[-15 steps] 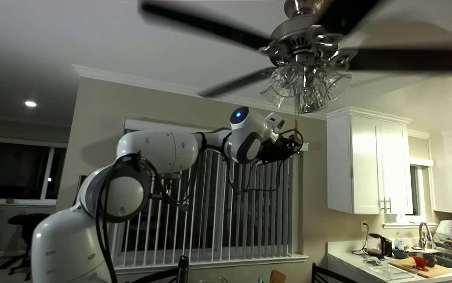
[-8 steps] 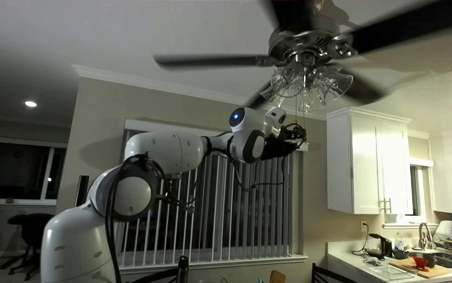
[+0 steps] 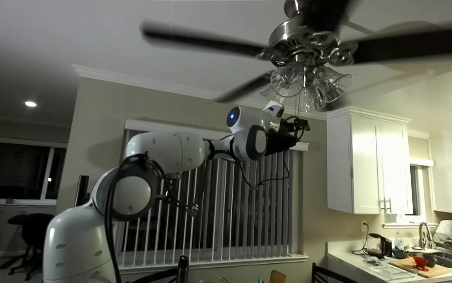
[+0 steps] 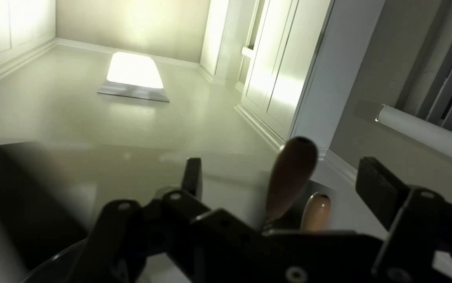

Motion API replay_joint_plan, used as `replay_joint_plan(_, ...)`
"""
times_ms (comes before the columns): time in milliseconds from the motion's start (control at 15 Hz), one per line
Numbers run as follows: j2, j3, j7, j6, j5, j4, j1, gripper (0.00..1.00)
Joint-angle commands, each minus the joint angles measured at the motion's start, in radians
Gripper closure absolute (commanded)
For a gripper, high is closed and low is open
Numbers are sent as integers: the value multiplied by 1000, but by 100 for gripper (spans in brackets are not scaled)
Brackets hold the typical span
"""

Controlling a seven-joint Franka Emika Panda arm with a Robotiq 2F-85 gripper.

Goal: Turn on the chandelier.

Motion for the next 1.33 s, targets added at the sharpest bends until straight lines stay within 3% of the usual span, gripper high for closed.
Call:
replay_joint_plan(0, 14, 43, 95, 32, -96, 27, -73, 0)
replay_joint_plan(533, 34, 42, 120, -2, -121, 42, -61, 0)
replay_joint_plan(600, 36, 42, 110, -1, -128, 44, -61, 25)
replay_joint_plan(733, 37, 41, 105, 0, -141, 46, -63, 32)
replay_joint_plan(1267, 37, 42, 109, 2, -171, 51, -64, 86)
